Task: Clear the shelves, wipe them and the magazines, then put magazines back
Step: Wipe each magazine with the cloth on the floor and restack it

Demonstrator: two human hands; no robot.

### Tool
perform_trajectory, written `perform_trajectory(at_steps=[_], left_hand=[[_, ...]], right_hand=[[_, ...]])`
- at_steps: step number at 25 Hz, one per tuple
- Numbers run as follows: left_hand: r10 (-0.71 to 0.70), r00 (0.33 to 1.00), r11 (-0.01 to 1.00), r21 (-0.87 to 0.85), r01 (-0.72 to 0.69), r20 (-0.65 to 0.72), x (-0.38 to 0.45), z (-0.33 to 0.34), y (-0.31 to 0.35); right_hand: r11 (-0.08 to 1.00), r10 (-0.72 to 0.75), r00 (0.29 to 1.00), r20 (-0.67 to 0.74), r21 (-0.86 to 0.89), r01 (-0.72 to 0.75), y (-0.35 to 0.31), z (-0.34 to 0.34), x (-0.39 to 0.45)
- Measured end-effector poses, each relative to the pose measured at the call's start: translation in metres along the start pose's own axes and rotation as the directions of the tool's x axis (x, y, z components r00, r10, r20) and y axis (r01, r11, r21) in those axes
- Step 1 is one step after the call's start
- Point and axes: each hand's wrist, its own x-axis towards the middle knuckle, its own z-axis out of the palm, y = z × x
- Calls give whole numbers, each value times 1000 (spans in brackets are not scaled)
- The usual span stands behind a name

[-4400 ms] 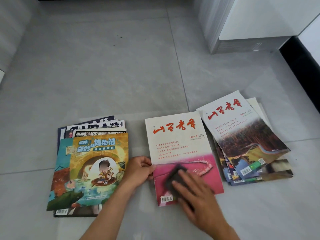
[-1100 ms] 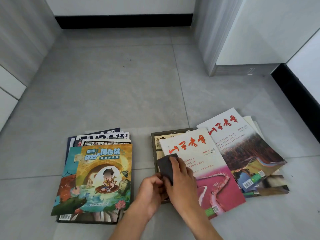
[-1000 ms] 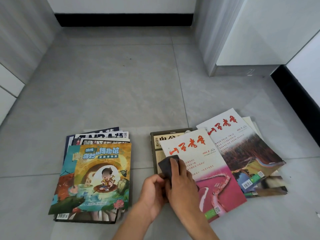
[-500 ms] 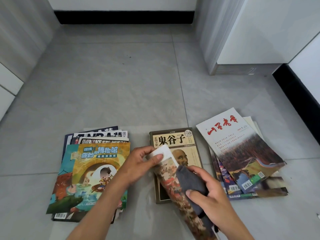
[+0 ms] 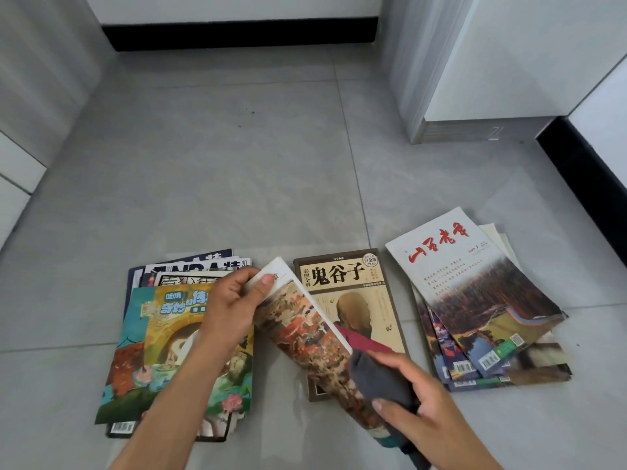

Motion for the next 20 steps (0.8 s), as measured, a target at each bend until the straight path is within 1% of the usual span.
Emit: perform_trajectory(at_steps=[1, 2, 3, 4, 5, 6, 7, 10, 11, 12, 13, 15, 17, 18, 19, 20], left_hand=[[-10, 1000, 1000, -8, 10, 1, -1, -1, -1], [-29, 999, 1000, -10, 29, 32, -3, 4, -2], [-42, 994, 999, 2, 42, 98, -7, 13, -1], [-32, 983, 999, 39, 25, 183, -13, 25, 1], [4, 970, 997, 77, -24, 243, -17, 35, 3], [51, 964, 993, 89, -77, 260, -20, 42, 6], [78, 969, 990, 93, -102, 233, -19, 45, 11], [35, 999, 997, 64, -37, 27, -6, 26, 24], [39, 999, 998, 47, -38, -16, -3, 15, 30], [54, 999, 997, 56, -53, -9, 0, 8, 35], [64, 997, 993, 91, -69, 49, 3, 3, 42], [58, 977, 976, 194, -98, 203, 10, -6, 52], [18, 957, 967, 237, -90, 289, 19, -21, 60], [29, 953, 981, 173, -85, 302, 23, -32, 63], [38, 956, 999, -2, -40, 291, 27, -43, 66], [32, 960, 977, -211, 28, 277, 26, -46, 65]], right_hand=[[1000, 2, 1000, -1, -29, -2, 3, -3, -1], [997, -30, 999, -23, -76, 28, 1, -4, 6], [992, -73, 996, -46, -108, 68, -7, -3, 18], [988, -115, 990, -75, -115, 106, -16, -2, 31], [985, -152, 981, -118, -100, 140, -28, -2, 43], [985, -166, 974, -157, -79, 155, -37, -2, 52], [985, -166, 972, -167, -69, 157, -42, -4, 56], [977, -123, 990, -70, -184, 109, -34, -8, 33], [980, -94, 994, -49, -181, 83, -30, -8, 21], [987, -73, 996, -44, -147, 65, -28, -8, 11], [994, -60, 996, -65, -91, 54, -25, -9, 4], [997, -40, 985, -170, 64, 52, -21, -18, -1], [953, 9, 954, -301, 291, 83, -27, -34, -1], [916, 30, 938, -345, 385, 112, -30, -44, 1], [890, 48, 925, -376, 437, 131, -32, -53, 3], [876, 68, 917, -393, 464, 134, -29, -60, 6]])
